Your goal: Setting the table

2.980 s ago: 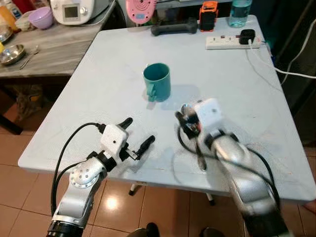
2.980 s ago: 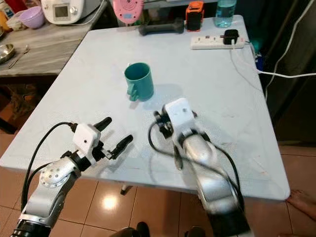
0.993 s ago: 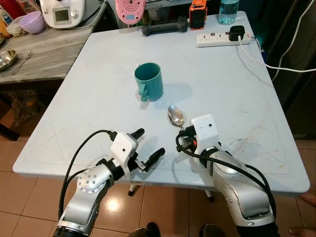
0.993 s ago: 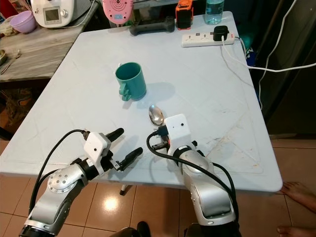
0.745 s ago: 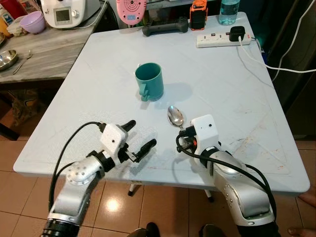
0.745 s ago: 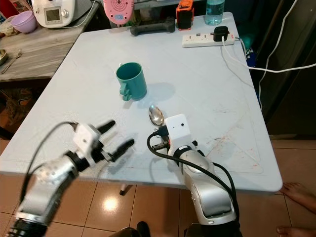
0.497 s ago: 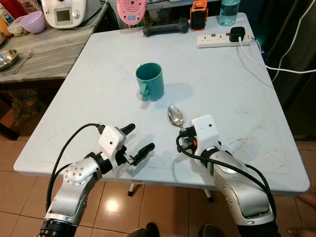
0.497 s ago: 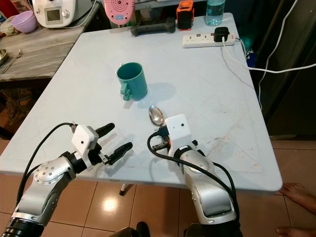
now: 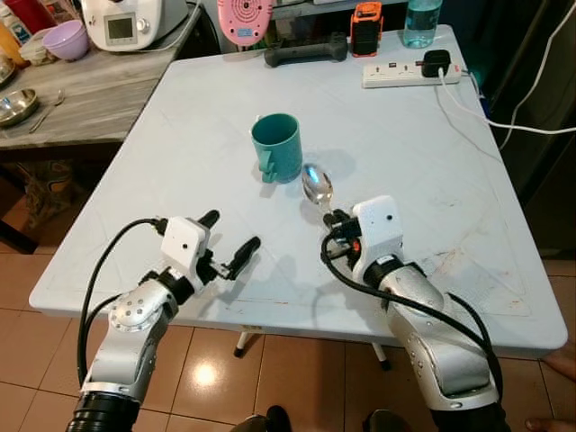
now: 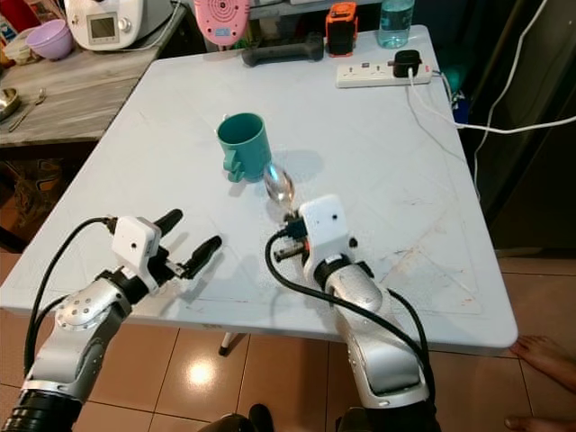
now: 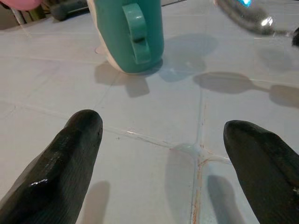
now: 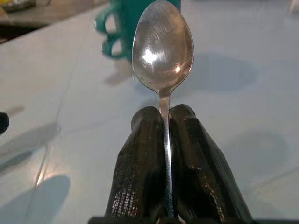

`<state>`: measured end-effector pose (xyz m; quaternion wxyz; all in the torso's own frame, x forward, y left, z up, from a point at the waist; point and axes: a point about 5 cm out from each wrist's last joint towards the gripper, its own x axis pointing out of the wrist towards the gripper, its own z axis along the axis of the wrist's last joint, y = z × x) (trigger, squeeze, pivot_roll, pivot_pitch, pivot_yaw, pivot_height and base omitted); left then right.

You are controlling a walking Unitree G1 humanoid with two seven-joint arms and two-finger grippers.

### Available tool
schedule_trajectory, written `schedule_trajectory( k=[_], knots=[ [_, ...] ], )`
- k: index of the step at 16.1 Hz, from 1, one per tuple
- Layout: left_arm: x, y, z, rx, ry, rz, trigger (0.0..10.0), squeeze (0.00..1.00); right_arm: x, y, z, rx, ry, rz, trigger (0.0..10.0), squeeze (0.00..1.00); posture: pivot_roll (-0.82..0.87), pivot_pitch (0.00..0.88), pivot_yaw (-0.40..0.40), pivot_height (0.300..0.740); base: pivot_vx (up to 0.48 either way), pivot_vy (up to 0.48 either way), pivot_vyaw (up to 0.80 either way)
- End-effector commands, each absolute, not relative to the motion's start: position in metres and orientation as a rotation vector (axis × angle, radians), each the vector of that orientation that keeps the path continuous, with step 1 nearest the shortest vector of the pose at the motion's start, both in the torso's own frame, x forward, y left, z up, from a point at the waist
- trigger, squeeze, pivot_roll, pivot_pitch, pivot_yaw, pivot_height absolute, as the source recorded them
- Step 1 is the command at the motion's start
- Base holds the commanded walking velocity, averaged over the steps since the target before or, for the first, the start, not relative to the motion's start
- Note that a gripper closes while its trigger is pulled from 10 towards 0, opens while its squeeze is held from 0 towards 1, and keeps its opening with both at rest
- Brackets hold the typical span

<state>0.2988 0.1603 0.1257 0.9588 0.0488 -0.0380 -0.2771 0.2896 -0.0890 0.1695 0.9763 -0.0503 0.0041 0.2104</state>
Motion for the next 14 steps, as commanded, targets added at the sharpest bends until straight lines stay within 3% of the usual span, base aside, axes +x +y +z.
schedule_trajectory(
  k=[1, 3, 4, 5, 6, 9, 14],
  knots=[
    [0.300, 0.170, 0.129, 0.108, -0.096, -0.519, 10.0, 0.00, 0.285, -0.082, 0.184, -0.118, -0.097, 0.458, 0.0, 0.00, -0.23, 0.162, 0.183, 0.740, 0.000, 0.000, 0.00],
    [0.306, 0.175, 0.135, 0.117, -0.126, -0.443, 10.0, 0.00, 0.283, -0.082, 0.196, -0.172, -0.210, 0.436, 0.0, 0.00, -0.23, 0.152, 0.182, 0.740, 0.000, 0.000, 0.00],
    [0.308, 0.177, 0.136, 0.116, -0.131, -0.404, 10.0, 0.00, 0.284, -0.084, 0.199, -0.192, -0.237, 0.412, 2.2, 0.00, -0.23, 0.150, 0.184, 0.740, 0.000, 0.000, 0.00],
    [0.312, 0.183, 0.138, 0.120, -0.142, -0.314, 10.0, 0.00, 0.287, -0.091, 0.204, -0.204, -0.274, 0.357, 5.5, 0.00, -0.23, 0.149, 0.186, 0.740, 0.000, 0.000, 0.00],
    [0.314, 0.186, 0.137, 0.086, -0.136, -0.270, 10.0, 0.00, 0.289, -0.096, 0.206, -0.221, -0.289, 0.323, 10.0, 0.00, -0.23, 0.145, 0.189, 0.740, 0.000, 0.000, 0.00],
    [0.320, 0.193, 0.141, 0.065, -0.161, -0.141, 10.0, 0.00, 0.294, -0.115, 0.207, -0.249, -0.319, 0.217, 10.0, 0.00, -0.23, 0.141, 0.190, 0.740, 0.000, 0.000, 0.00],
    [0.318, 0.175, 0.135, 0.104, -0.157, -0.223, 10.0, 0.00, 0.294, -0.130, 0.200, -0.286, -0.334, 0.144, 10.0, 0.00, -0.23, 0.141, 0.177, 0.740, 0.000, 0.000, 0.00]
  ],
)
